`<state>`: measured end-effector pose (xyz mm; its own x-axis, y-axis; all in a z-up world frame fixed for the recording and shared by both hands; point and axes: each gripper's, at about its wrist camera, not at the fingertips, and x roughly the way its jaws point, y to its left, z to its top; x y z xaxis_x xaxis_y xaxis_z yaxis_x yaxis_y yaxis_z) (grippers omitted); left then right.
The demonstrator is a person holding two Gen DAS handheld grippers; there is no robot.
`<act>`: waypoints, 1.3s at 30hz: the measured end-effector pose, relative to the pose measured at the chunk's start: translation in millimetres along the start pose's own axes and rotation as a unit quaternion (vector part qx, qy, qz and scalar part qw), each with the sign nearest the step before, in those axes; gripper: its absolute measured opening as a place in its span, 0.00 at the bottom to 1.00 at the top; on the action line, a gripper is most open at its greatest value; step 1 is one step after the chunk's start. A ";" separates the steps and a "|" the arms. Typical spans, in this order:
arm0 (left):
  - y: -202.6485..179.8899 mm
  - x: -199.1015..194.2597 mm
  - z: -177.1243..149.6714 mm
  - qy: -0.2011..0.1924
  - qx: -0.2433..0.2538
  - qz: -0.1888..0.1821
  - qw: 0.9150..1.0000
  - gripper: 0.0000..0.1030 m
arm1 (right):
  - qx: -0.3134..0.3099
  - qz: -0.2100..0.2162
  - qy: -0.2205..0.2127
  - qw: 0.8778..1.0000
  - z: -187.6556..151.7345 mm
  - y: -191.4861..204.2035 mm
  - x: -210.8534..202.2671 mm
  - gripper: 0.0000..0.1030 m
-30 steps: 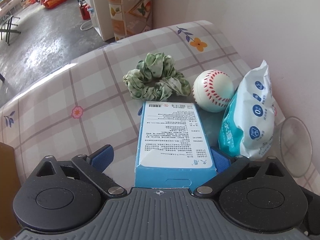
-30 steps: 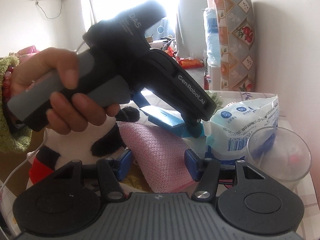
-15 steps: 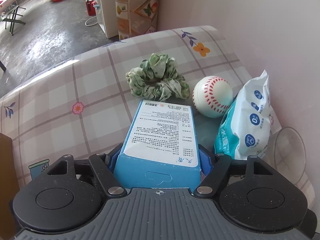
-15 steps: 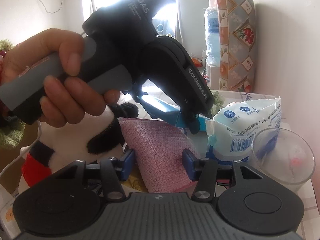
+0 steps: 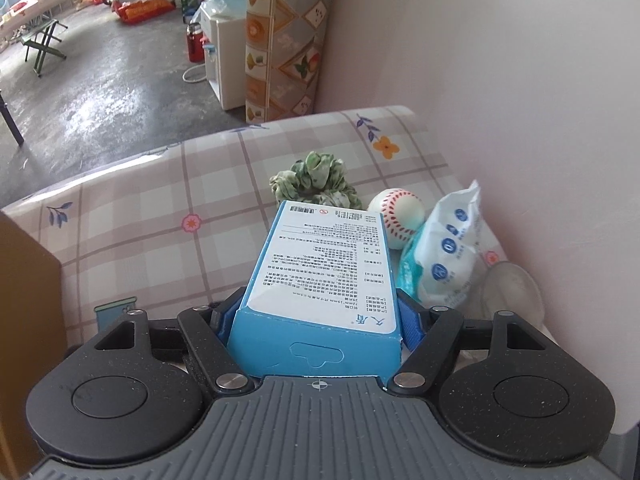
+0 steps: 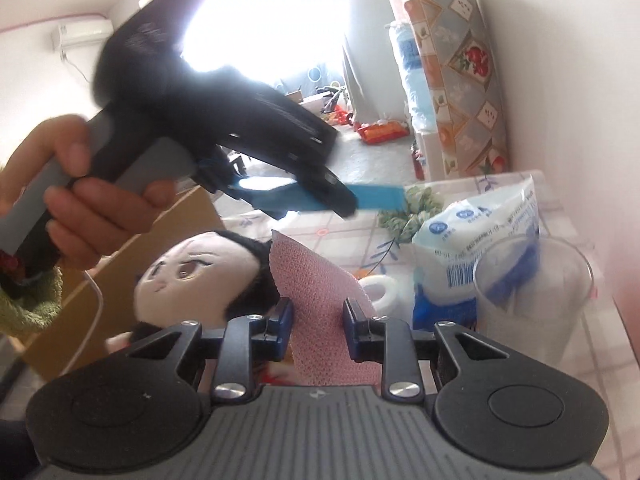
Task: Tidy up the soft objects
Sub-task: 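Grasp the blue box with the left gripper while the right gripper approaches the pink sponge, then grasp the pink sponge with the right gripper while the left gripper lifts the blue box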
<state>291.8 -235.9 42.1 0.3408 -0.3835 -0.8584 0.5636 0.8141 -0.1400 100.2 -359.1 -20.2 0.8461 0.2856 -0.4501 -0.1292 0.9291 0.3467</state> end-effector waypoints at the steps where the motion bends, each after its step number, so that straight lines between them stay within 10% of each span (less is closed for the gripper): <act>1: 0.4 -7.6 -4.1 -0.005 0.000 -0.002 1.000 0.71 | 0.003 0.003 0.004 1.000 -1.1 1.3 -5.1 0.28; 17: 18.2 -87.7 -101.8 -0.041 -0.007 0.018 0.999 0.71 | -0.095 -0.054 0.043 0.993 -38.6 45.2 -7.9 0.30; 29: 28.1 -97.2 -158.2 -0.105 -0.022 -0.005 0.994 0.71 | -0.121 -0.106 0.048 0.986 -35.4 50.9 17.1 0.72; 39: 48.0 -102.3 -182.7 -0.132 -0.042 -0.037 0.990 0.71 | 0.003 -0.080 0.037 0.996 -20.4 16.3 7.1 0.53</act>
<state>146.5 -78.0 33.1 0.4926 -0.5345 -0.6868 0.5334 0.8090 -0.2470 93.6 -337.1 -34.5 0.8153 0.1506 -0.5591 0.0080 0.9625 0.2710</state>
